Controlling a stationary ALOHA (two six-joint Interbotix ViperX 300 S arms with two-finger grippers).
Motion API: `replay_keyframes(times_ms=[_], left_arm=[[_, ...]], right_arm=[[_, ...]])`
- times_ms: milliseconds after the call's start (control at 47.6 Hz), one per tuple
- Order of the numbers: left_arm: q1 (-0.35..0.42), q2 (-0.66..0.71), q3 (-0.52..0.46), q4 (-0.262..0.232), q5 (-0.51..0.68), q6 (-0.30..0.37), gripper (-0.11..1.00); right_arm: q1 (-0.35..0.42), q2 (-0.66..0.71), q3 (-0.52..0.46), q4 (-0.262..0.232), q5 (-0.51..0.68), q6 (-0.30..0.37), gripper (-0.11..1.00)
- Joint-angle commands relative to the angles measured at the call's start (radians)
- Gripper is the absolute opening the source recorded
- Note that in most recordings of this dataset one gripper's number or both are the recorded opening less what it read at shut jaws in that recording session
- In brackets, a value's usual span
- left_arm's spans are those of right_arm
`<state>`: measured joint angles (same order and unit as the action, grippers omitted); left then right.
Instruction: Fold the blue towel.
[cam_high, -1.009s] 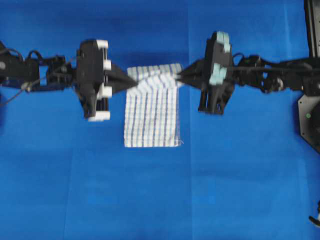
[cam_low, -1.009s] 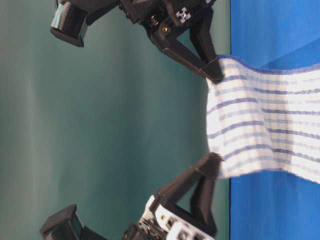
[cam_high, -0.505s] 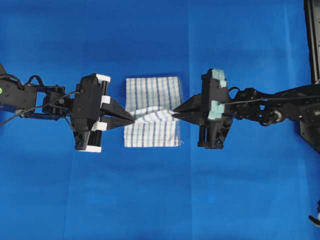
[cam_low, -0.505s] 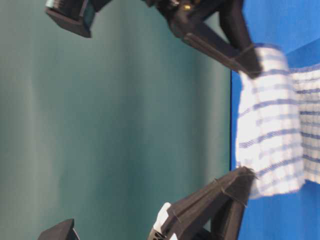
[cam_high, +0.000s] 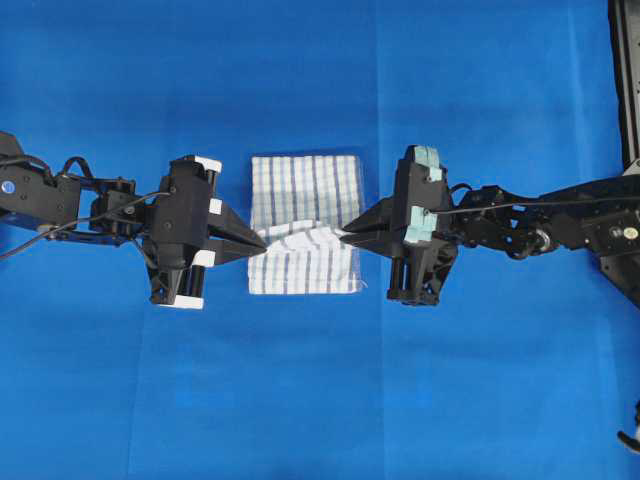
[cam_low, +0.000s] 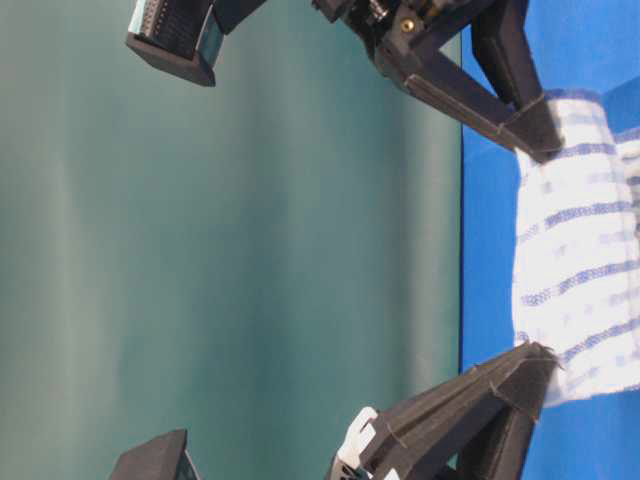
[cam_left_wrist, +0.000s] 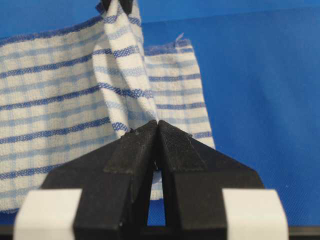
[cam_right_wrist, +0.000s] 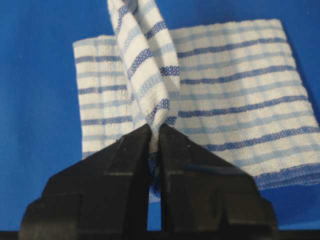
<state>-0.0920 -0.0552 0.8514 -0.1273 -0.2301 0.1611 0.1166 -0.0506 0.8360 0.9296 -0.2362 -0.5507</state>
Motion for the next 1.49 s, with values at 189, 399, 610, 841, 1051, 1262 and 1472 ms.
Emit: replay_keyframes(times_ms=[189,399,610,841,1051,1262,1472], left_arm=[[-0.021,-0.011,-0.003,0.003,0.015,0.008,0.21],[-0.043,-0.023,-0.011,0.003,0.015,-0.002,0.81],[-0.043,-0.051,-0.009,0.000,0.015,-0.006,0.94],[-0.044,-0.132,0.003,0.000,0.054,-0.032,0.94],[-0.044,-0.276,0.029,0.000,0.117,-0.037,0.93],[-0.041,-0.457,0.115,0.000,0.112,-0.038,0.93],[-0.037,-0.666,0.233,0.000,0.095,-0.032,0.91]], right_arm=[[0.028,0.011,-0.012,0.061,-0.008,0.000,0.48],[0.031,-0.011,0.000,0.060,-0.020,-0.009,0.94],[0.031,-0.069,0.018,0.041,-0.023,-0.020,0.86],[0.031,-0.187,0.054,0.037,-0.015,-0.075,0.86],[0.025,-0.348,0.100,0.037,-0.015,-0.155,0.86],[0.021,-0.534,0.175,0.037,-0.020,-0.235,0.86],[0.021,-0.741,0.256,0.037,-0.012,-0.267,0.86]])
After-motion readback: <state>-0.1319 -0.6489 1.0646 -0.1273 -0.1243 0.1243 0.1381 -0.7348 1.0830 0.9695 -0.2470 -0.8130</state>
